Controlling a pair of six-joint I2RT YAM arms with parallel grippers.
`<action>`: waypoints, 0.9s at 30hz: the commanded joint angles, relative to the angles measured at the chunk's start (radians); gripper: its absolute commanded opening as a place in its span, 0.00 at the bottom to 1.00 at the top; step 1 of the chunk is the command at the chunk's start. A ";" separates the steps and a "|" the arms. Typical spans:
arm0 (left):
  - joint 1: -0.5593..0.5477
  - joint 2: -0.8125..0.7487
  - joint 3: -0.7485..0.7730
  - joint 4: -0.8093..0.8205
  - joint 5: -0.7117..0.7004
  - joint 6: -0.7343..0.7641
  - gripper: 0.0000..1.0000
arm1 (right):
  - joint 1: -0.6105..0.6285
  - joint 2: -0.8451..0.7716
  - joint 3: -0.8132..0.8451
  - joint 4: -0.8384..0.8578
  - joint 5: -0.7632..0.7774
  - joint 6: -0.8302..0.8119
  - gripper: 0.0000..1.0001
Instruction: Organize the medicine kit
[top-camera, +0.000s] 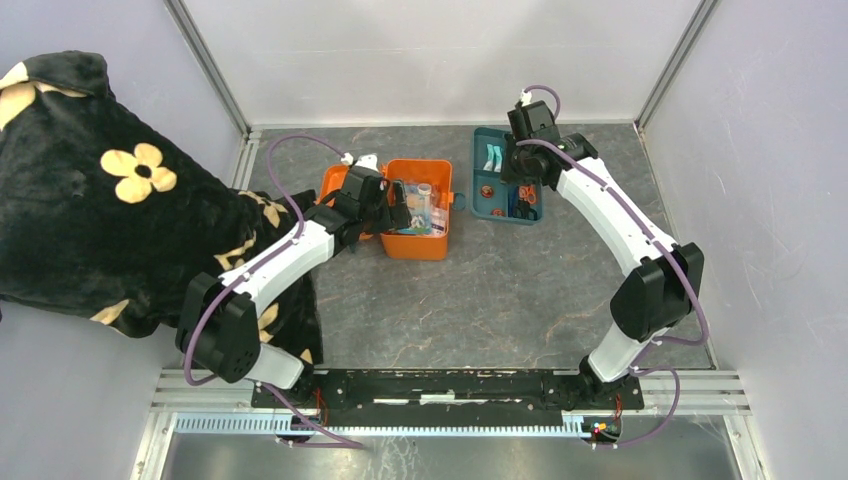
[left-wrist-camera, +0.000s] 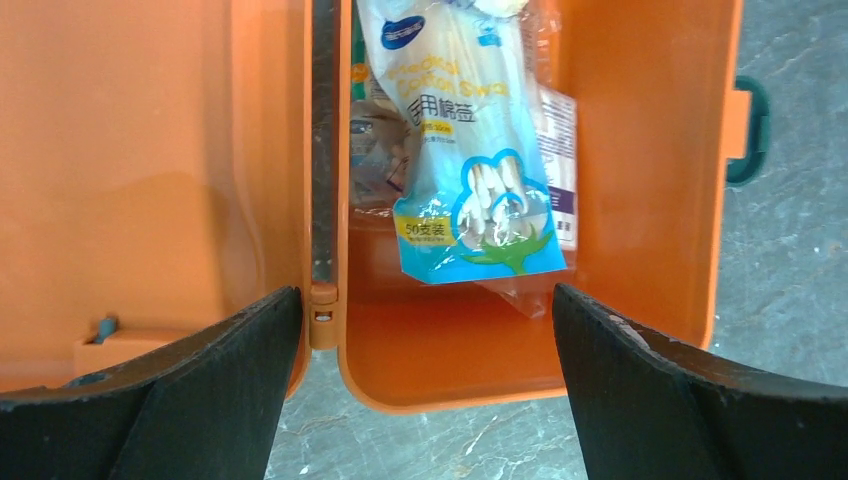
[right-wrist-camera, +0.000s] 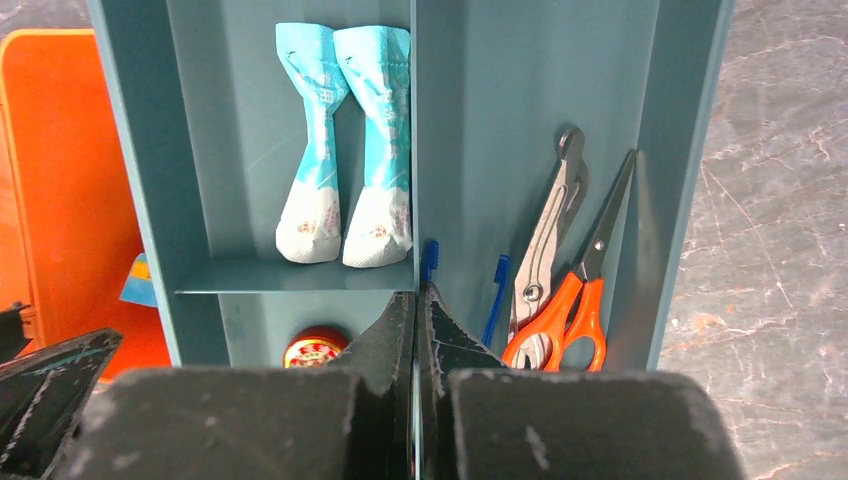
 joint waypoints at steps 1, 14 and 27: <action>-0.003 0.017 0.041 0.062 0.076 -0.036 1.00 | -0.009 -0.037 -0.022 0.002 -0.003 -0.033 0.00; -0.113 0.038 0.106 0.075 0.110 -0.054 1.00 | -0.021 -0.008 0.034 -0.048 0.004 -0.064 0.00; -0.112 -0.240 0.136 -0.085 -0.195 0.031 1.00 | 0.048 0.223 0.338 -0.072 -0.037 -0.193 0.00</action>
